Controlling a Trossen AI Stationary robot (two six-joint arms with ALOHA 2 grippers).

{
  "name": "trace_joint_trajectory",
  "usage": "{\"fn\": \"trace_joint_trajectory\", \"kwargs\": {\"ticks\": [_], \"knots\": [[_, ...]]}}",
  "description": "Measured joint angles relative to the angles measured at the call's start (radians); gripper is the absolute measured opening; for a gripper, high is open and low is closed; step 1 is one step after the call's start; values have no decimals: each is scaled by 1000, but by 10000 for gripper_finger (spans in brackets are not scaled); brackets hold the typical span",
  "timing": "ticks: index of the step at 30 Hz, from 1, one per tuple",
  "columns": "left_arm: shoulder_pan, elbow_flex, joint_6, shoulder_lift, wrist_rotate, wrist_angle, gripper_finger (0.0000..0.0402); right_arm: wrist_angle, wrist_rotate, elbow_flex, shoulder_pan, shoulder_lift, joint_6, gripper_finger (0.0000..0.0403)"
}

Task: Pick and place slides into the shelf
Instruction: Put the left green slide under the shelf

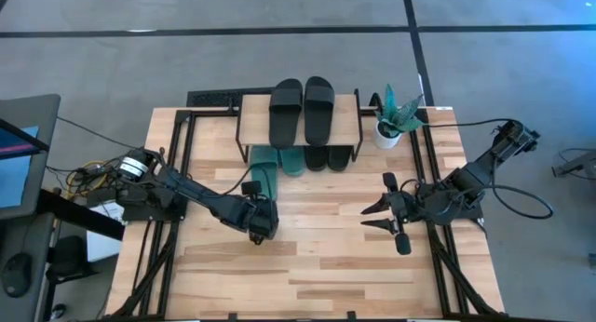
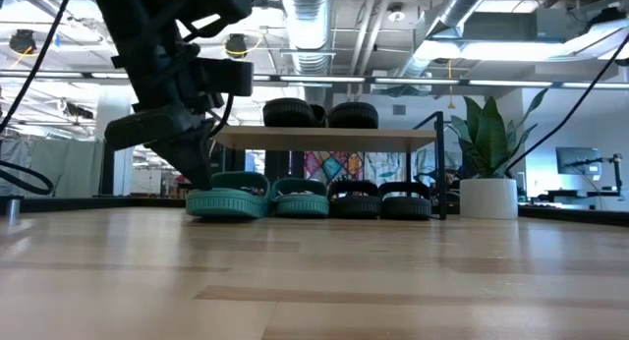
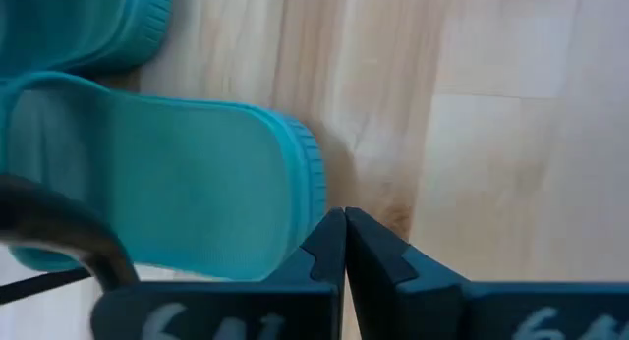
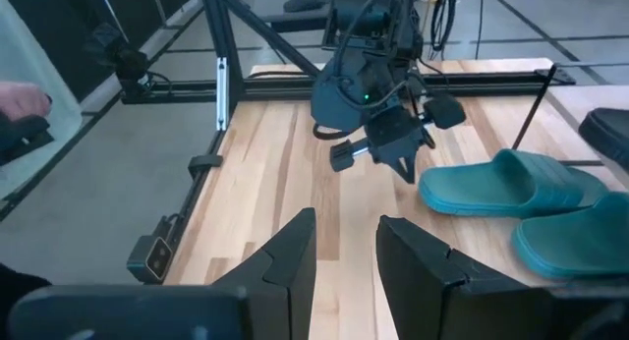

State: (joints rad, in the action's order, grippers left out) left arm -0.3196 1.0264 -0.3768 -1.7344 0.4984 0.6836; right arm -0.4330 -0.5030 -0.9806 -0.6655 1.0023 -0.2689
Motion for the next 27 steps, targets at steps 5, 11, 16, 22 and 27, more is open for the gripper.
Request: {"fn": "trace_joint_trajectory", "kwargs": {"ticks": [5, 11, 16, 22, 27], "knots": [[25, 0, 49, 0, -1, -3, 0, 0, -2, 0, 0, 0, -20, 98], [57, 0, 98, 0, -65, -24, 0, 0, -3, 0, 0, 0, -22, 98], [74, 0, 122, 0, -101, -39, 0, 0, -3, 0, 0, 0, -22, 98], [95, 0, 135, 0, -107, -17, 0, -8, -3, 0, 0, 0, -22, 98], [106, 0, 150, 0, -140, -9, 0, -9, -3, 0, 0, 0, -21, 98]]}}
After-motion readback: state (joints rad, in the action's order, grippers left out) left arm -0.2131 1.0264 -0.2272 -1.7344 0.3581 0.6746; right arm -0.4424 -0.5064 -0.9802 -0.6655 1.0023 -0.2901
